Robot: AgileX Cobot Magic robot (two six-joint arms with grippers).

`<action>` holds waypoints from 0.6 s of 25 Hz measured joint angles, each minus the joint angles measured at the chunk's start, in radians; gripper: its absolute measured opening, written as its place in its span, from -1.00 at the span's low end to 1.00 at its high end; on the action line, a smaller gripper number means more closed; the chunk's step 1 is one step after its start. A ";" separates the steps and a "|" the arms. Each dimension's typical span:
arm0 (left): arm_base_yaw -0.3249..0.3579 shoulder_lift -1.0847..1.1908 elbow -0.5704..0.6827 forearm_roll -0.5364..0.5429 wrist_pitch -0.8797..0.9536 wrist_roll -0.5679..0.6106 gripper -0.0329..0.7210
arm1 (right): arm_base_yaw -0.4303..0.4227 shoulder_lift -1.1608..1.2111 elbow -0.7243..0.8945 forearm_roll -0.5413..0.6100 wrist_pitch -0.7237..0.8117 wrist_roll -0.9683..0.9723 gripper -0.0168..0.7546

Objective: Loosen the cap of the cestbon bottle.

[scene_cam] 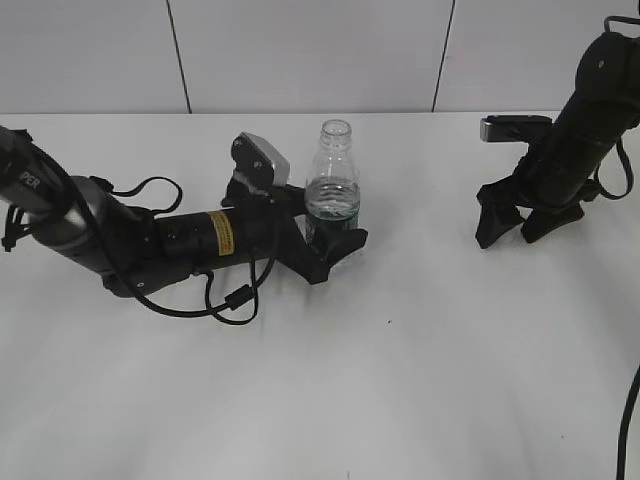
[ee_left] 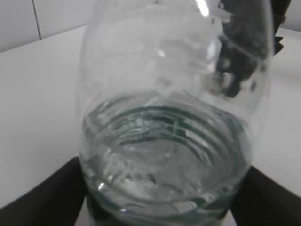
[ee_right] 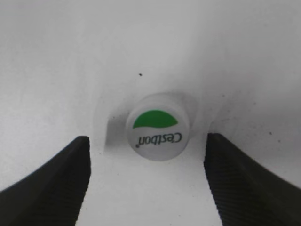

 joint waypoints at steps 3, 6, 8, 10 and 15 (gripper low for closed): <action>0.000 0.000 0.000 0.005 0.005 0.000 0.62 | 0.000 0.000 0.000 0.000 0.008 0.000 0.55; 0.001 0.000 0.004 0.009 0.005 0.000 0.63 | 0.000 0.000 0.000 0.000 0.031 0.000 0.55; 0.005 0.000 0.024 0.012 0.004 0.000 0.64 | 0.000 -0.001 0.000 0.000 0.053 0.000 0.55; 0.014 -0.001 0.044 0.026 0.004 0.000 0.64 | 0.000 -0.001 0.000 0.000 0.069 0.000 0.55; 0.032 -0.010 0.097 0.043 -0.003 -0.001 0.65 | 0.000 -0.003 0.000 0.000 0.074 0.001 0.55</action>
